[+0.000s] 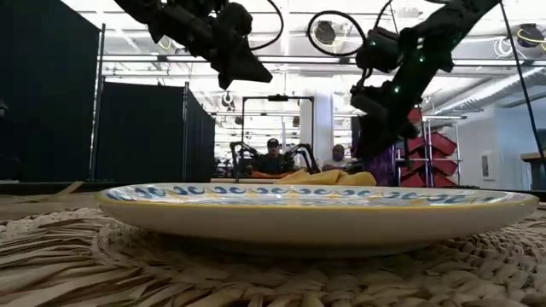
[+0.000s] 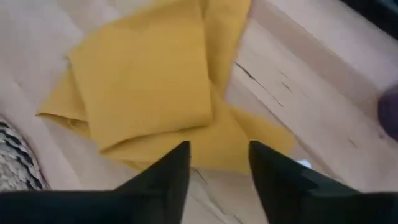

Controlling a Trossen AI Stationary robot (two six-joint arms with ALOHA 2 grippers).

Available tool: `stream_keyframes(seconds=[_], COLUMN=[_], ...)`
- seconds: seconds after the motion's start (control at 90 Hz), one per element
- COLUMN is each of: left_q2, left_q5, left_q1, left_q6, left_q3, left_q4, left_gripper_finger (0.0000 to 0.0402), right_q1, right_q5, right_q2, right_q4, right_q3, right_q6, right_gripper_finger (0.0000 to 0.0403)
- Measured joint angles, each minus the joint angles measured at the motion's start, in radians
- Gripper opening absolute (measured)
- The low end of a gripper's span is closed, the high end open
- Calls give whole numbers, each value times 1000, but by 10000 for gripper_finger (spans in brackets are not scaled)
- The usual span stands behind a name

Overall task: Set table place
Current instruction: Fold the yellow napkin

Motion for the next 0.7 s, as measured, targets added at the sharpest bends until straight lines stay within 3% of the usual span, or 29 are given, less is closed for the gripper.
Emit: stream_keyframes(seconds=[0.289,0.544,0.7], left_q2=[0,0,0], left_q5=[0,0,0], left_q1=[0,0,0], left_q6=[18,18,18], left_q3=[0,1,1], left_q4=[3,3,3], left_gripper_finger=[0,0,0], right_q1=[-70,-133,-138], right_q5=[-51,-179,-184], right_q2=[13,57,122], right_q4=[-31,9,17], right_q3=[0,2,1], right_q6=[-44,-56,-63], right_gripper_finger=[271,277,275])
